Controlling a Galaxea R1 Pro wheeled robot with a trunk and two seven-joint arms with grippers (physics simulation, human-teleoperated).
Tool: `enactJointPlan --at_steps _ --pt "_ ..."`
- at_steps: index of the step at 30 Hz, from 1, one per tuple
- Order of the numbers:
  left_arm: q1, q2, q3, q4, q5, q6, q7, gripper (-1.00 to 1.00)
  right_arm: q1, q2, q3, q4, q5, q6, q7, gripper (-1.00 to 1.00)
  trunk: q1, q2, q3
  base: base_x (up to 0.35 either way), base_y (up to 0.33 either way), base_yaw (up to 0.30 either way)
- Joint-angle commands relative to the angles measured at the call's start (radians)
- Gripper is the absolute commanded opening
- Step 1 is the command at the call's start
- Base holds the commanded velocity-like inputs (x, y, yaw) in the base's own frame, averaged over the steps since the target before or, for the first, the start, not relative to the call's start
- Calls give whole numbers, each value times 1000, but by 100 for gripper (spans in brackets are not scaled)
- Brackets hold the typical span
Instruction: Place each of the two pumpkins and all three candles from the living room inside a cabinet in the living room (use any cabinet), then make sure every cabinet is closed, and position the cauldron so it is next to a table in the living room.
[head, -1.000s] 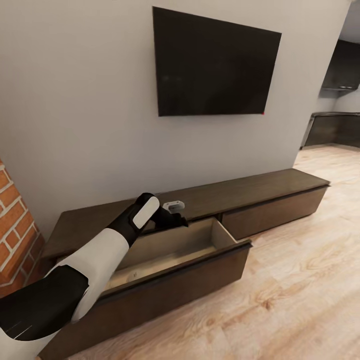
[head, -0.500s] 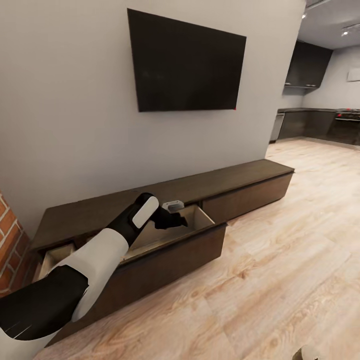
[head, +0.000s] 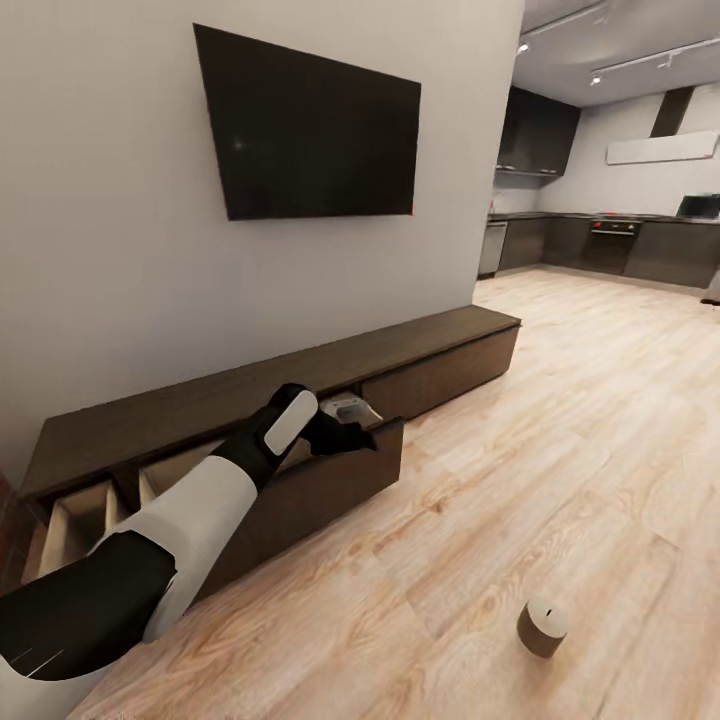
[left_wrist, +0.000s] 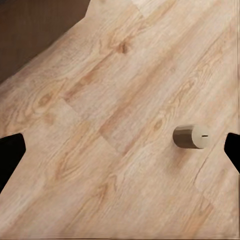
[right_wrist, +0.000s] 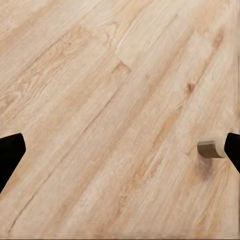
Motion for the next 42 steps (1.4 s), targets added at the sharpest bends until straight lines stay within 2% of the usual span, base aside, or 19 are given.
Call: enactJointPlan --at_steps 1,8,13,14,21,26,29,31,35,40,42 --pt "-1 1 -3 -3 10 1 10 100 -2 0 3 5 5 3 7 100 -1 -1 0 -304 0 -281" --pt "-1 1 -3 -21 11 1 10 100 -2 1 0 57 2 -3 10 100 -1 -1 6 -126 0 -264" --pt "-1 1 -3 -31 12 1 10 100 -2 3 -1 108 -4 -28 12 100 -20 34 27 -20 0 -252" --pt "-1 -1 -3 -34 13 1 10 100 -2 15 -1 123 -6 -44 11 100 -24 41 31 -4 0 -159" --pt "-1 -4 -5 -33 14 -3 14 100 -2 50 -1 164 -9 -57 15 100 -51 90 55 -2 0 -62" --pt "-1 -6 -5 -30 15 -5 17 100 -1 117 -3 194 -10 -58 18 100 -70 125 71 0 0 -45" --pt "-1 -6 -4 -28 13 -7 18 100 1 136 -4 223 -10 -79 17 100 -81 146 80 0 0 -196" --pt "-1 -5 -4 -27 12 -7 19 100 1 138 -4 239 -10 -98 17 100 -89 160 86 0 0 -244" --pt "1 -5 -5 -23 9 -10 22 100 1 140 -7 339 -12 -185 17 100 -104 188 97 0 0 -266" --pt "1 -5 -5 -10 8 -13 23 100 2 140 -6 385 -13 -198 17 100 -123 223 110 0 0 -274" --pt "1 -4 -6 25 7 -52 23 100 3 139 -5 404 -15 -233 17 100 -131 237 116 0 0 -285"
